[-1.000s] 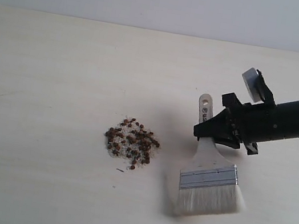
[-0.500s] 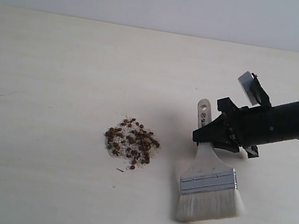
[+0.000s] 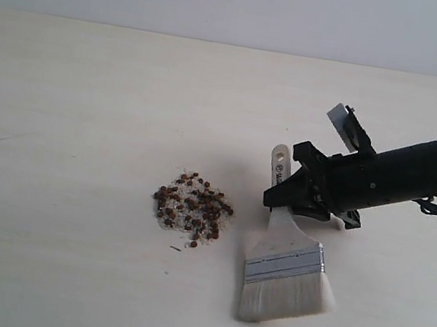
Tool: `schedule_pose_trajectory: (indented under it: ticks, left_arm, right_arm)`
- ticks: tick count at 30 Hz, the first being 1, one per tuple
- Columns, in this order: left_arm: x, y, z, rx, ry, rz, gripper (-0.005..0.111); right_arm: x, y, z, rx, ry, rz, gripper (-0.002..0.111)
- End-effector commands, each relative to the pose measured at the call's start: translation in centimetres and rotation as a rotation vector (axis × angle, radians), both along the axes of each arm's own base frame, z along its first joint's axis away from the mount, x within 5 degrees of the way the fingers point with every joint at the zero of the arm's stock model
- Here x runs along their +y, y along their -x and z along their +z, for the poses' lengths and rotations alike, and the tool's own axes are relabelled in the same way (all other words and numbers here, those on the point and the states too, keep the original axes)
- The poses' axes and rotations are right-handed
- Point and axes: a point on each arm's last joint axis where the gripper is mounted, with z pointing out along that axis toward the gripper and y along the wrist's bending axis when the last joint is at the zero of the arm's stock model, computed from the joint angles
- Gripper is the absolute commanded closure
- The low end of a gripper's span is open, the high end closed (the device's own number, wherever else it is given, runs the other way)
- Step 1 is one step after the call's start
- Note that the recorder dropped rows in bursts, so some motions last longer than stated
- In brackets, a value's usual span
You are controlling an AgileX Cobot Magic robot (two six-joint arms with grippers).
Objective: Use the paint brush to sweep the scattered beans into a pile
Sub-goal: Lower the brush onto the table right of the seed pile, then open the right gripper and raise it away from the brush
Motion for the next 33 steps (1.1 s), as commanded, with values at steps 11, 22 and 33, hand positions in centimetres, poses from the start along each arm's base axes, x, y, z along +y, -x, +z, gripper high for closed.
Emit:
schedule_pose_trajectory:
  ticks: [11,22,33]
  left_arm:
    - [0.0,0.1,0.1,-0.003,0.015,-0.004,0.107]
    - [0.0,0.1,0.1,-0.003,0.015,-0.004,0.107]
    - [0.0,0.1,0.1,-0.003,0.015,-0.004,0.107]
  right_arm:
    - [-0.6,-0.9,2.4,-0.149,0.115,-0.033,0.070]
    - [-2.5,-1.3,8.7,-0.436,0.353,-0.079,0.072]
    - [-4.0,1.7,16.7,-0.642,0.461,-0.251,0.108]
